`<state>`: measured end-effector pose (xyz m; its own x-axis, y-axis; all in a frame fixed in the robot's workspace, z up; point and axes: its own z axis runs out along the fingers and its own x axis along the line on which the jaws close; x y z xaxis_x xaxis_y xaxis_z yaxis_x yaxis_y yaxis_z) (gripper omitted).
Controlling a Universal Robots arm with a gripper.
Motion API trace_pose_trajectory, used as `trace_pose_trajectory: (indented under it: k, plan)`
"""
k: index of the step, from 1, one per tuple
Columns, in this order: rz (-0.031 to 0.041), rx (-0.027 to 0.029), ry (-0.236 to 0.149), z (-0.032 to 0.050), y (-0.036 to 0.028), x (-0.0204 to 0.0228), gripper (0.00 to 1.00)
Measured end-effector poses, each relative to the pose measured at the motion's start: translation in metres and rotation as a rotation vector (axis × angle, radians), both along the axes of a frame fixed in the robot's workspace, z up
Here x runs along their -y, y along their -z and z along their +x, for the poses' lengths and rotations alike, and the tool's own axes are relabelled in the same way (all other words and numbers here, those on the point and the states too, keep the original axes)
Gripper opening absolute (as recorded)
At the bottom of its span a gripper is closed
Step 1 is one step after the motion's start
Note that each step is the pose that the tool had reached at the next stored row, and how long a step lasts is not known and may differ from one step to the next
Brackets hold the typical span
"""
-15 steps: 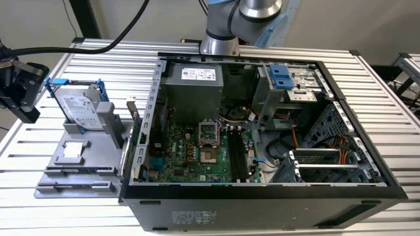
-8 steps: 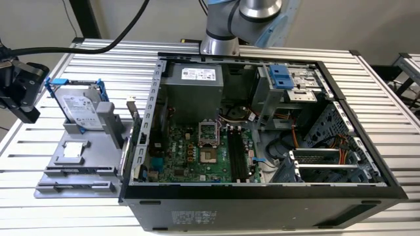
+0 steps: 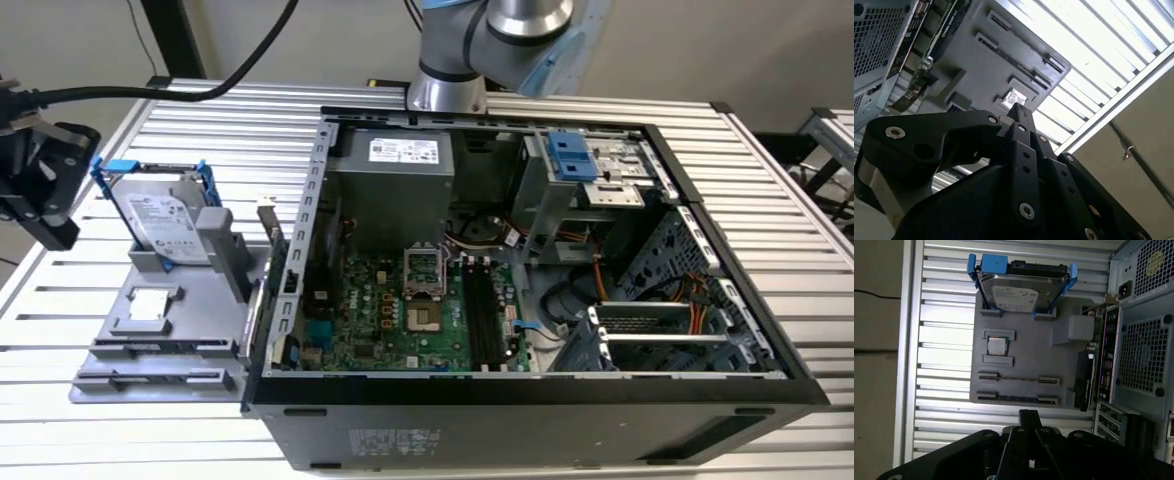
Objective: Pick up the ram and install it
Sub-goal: 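Reach for the ram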
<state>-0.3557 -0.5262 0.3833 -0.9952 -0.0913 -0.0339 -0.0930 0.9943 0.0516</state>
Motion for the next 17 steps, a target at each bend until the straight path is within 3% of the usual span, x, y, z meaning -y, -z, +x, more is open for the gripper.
trace_pose_trajectory:
  k: [11,17]
  plan:
    - [0.0001,0.0001,-0.199,0.0000,0.0001,0.0000,0.00]
    - [0.0000,0.0001,-0.288,0.0000,0.0001,0.0000,0.00]
